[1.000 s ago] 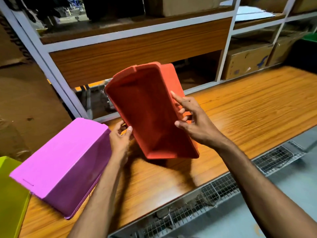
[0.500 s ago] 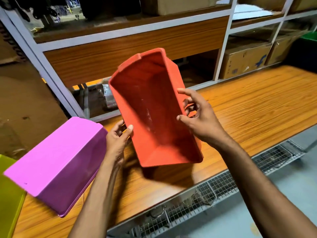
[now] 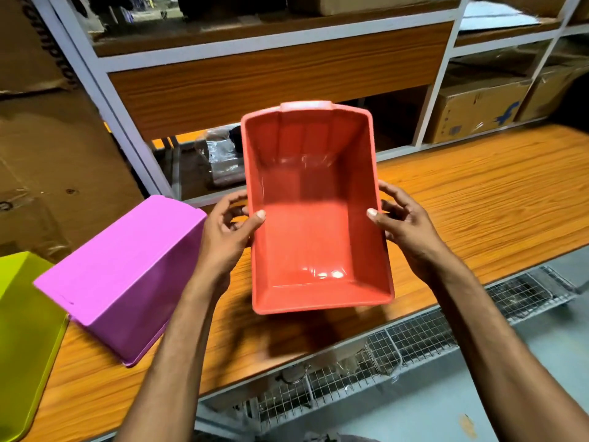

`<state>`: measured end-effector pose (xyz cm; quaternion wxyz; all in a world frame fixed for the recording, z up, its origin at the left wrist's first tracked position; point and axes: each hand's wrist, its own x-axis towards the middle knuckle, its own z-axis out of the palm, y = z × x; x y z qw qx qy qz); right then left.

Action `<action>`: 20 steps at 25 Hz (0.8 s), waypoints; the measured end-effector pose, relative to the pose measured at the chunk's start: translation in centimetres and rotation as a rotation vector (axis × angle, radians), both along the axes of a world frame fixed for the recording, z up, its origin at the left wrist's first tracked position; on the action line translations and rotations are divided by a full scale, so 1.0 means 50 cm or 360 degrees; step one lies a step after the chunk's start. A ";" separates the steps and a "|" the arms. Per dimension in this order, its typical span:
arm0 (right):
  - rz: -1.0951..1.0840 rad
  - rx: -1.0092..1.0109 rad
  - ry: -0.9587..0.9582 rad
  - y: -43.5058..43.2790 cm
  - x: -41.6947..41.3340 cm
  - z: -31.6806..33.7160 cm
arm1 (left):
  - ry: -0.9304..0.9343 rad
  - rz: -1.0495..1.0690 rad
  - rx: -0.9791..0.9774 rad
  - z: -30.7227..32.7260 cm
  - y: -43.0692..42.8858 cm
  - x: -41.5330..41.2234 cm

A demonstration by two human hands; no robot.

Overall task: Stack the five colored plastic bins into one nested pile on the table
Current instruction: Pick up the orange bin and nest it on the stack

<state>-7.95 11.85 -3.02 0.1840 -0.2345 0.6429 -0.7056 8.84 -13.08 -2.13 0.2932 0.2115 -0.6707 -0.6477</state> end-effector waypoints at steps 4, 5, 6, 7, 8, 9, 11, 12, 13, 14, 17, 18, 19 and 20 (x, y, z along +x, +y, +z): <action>0.0161 0.0196 -0.0154 0.000 0.008 -0.048 | 0.0148 0.0182 -0.0391 0.050 0.054 -0.008; 0.0146 0.0186 -0.0206 -0.003 0.011 -0.064 | 0.0154 0.0216 -0.0479 0.059 0.071 -0.010; 0.0115 0.0159 -0.0257 -0.007 0.014 -0.081 | 0.0166 0.0236 -0.0562 0.065 0.087 -0.012; 0.0086 0.0133 -0.0303 -0.010 0.017 -0.096 | 0.0185 0.0236 -0.0645 0.070 0.101 -0.011; 0.0065 0.0115 -0.0337 -0.013 0.020 -0.107 | 0.0198 0.0224 -0.0745 0.072 0.113 -0.009; 0.0040 0.0107 -0.0356 -0.014 0.023 -0.114 | 0.0183 0.0211 -0.0868 0.075 0.122 -0.004; -0.0017 0.0112 -0.0347 -0.013 0.030 -0.117 | 0.0045 0.0187 -0.1112 0.081 0.124 0.010; -0.0051 0.0128 -0.0334 -0.009 0.034 -0.114 | -0.0056 0.0166 -0.1185 0.084 0.118 0.016; -0.0080 0.0149 -0.0322 -0.003 0.038 -0.109 | -0.0146 0.0124 -0.1213 0.087 0.112 0.020; -0.0100 0.0168 -0.0311 0.004 0.042 -0.105 | -0.0199 0.0056 -0.1179 0.089 0.102 0.023; -0.0142 0.0172 -0.0283 0.038 0.052 -0.085 | -0.0079 -0.0200 -0.0682 0.086 0.074 0.020; -0.0133 0.0147 -0.0278 0.051 0.057 -0.074 | -0.0043 -0.0234 -0.0516 0.081 0.062 0.017; -0.0118 0.0107 -0.0283 0.064 0.063 -0.061 | -0.0046 -0.0246 -0.0393 0.078 0.051 0.016; -0.0116 0.0072 -0.0290 0.079 0.070 -0.049 | -0.0071 -0.0265 -0.0304 0.072 0.040 0.015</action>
